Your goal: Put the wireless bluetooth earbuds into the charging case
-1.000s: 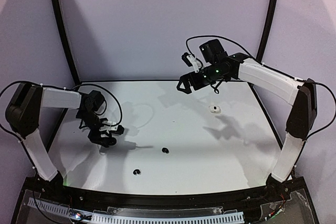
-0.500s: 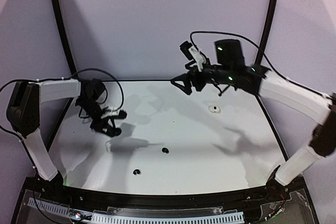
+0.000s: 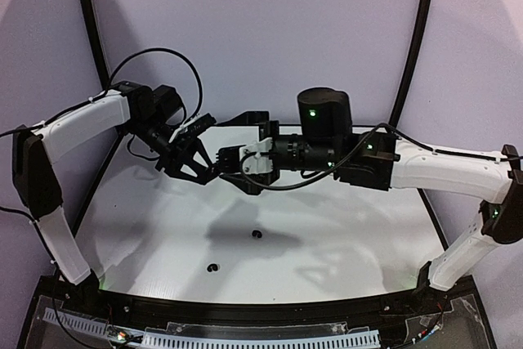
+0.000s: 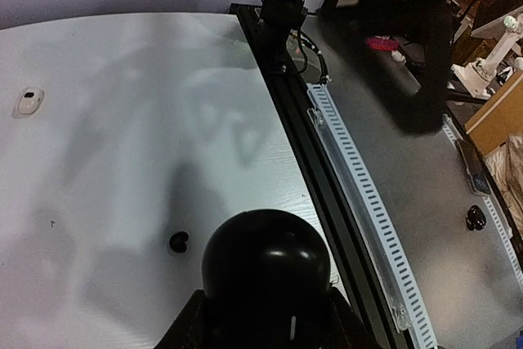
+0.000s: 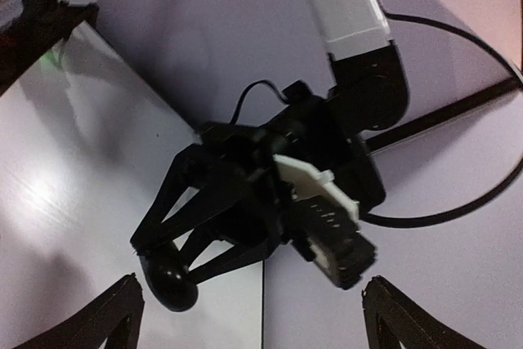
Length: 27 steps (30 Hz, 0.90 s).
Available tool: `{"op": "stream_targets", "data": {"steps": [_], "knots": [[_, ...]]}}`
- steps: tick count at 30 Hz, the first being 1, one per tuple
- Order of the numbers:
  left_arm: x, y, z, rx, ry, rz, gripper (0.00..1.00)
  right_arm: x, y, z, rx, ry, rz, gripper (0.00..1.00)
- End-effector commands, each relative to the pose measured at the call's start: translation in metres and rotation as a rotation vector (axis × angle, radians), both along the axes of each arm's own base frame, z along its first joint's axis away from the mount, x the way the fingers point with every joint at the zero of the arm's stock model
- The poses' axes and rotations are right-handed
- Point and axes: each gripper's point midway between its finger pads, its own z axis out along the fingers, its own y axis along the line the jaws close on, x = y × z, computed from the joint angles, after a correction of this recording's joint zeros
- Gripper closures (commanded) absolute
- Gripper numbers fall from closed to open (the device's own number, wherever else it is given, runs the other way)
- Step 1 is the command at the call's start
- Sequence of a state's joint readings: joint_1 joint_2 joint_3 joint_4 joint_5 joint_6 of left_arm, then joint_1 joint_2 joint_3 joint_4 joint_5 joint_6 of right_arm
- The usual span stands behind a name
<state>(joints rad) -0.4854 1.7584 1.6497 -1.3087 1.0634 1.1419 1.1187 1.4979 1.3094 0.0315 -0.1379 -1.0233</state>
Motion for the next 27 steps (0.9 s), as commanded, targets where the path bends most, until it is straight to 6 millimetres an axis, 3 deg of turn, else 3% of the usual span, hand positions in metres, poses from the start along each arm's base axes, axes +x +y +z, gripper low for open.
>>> {"op": "stream_targets", "data": {"steps": [1, 6, 11, 18, 24, 27], "knots": [[-0.027, -0.006, 0.038, -0.068, 0.058, -0.027, 0.99, -0.001, 0.005, -0.021, -0.167, -0.068, 0.046, 0.1], [-0.033, -0.007, 0.039, -0.059, 0.04, -0.04, 0.99, -0.024, 0.0, -0.032, -0.238, -0.044, 0.134, 0.11], [-0.051, -0.012, 0.038, -0.051, -0.023, -0.105, 0.99, -0.013, 0.001, -0.04, -0.27, -0.1, 0.089, 0.14], [-0.055, -0.013, 0.039, -0.045, -0.032, -0.112, 0.99, -0.007, 0.012, -0.046, -0.273, -0.104, 0.089, 0.39], [-0.057, -0.014, 0.04, -0.052, -0.032, -0.119, 0.99, -0.017, 0.014, -0.048, -0.282, -0.079, 0.144, 0.42], [-0.057, -0.015, 0.04, -0.05, -0.033, -0.121, 0.99, -0.018, 0.017, -0.047, -0.277, -0.07, 0.157, 0.54]]}}
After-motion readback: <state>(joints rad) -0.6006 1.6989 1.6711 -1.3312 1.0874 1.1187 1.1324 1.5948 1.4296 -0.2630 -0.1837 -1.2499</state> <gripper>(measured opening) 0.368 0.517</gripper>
